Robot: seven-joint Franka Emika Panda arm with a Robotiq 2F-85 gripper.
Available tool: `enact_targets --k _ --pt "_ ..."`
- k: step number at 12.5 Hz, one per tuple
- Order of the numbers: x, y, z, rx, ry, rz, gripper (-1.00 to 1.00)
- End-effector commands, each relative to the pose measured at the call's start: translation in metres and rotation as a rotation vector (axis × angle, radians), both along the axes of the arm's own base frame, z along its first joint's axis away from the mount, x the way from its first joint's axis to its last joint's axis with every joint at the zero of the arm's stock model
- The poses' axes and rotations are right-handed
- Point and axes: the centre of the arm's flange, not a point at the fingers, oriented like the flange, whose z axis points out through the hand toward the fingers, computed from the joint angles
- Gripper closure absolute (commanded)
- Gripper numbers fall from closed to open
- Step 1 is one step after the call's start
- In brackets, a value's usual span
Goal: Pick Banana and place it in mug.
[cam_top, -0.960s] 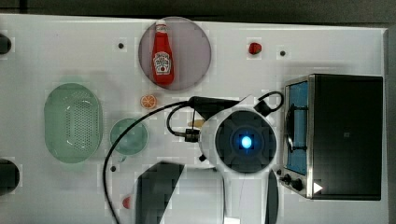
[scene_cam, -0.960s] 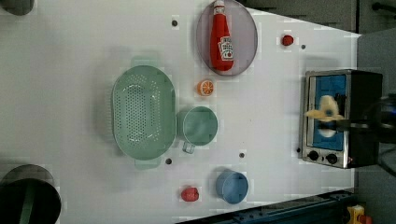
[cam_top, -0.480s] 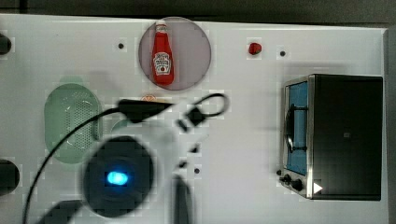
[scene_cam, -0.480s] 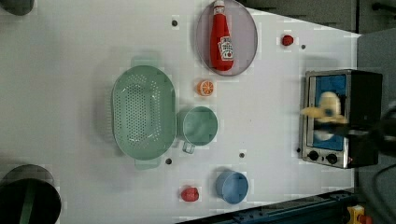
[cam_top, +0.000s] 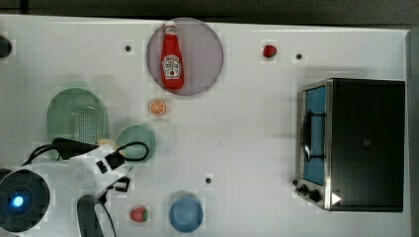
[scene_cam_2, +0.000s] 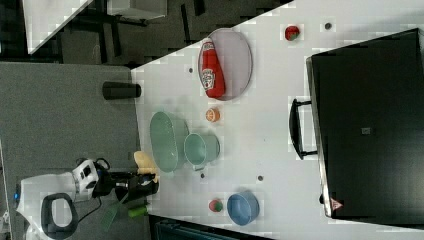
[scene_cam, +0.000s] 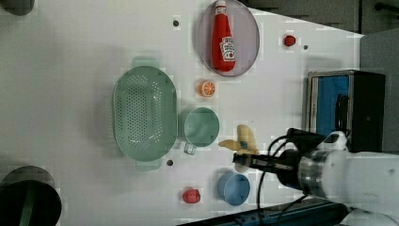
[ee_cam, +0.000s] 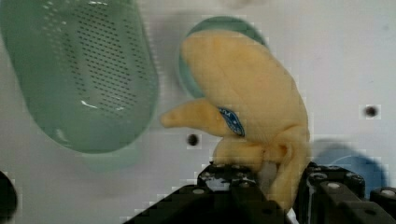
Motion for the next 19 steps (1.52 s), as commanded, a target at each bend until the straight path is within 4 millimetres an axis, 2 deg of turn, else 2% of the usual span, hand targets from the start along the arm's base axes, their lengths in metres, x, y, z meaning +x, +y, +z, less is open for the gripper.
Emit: enact_targets --k 1,2,5,7,8,10,13,14,16,19 --pt "0.019 -0.019 -0.038 0.008 -0.003 -0.274 0.46" --pt "0.026 -0.015 -0.064 0.016 0.024 -0.273 0.46" --pt "0.041 -0.008 -0.101 0.058 0.011 -0.281 0.46" --pt "0.052 -0.016 -0.108 0.052 -0.014 -0.318 0.46" --pt "0.05 -0.02 -0.114 0.026 -0.01 -0.327 0.4" --pt "0.05 -0.024 -0.122 0.012 -0.015 -0.355 0.01" --pt "0.053 -0.025 -0.128 0.017 -0.013 -0.361 -0.69" --pt "0.054 -0.025 -0.127 0.019 -0.016 -0.362 -0.97" --pt "0.068 -0.03 -0.108 0.049 -0.054 -0.398 -1.0" --pt "0.093 -0.07 -0.04 0.036 -0.085 -0.468 -1.0"
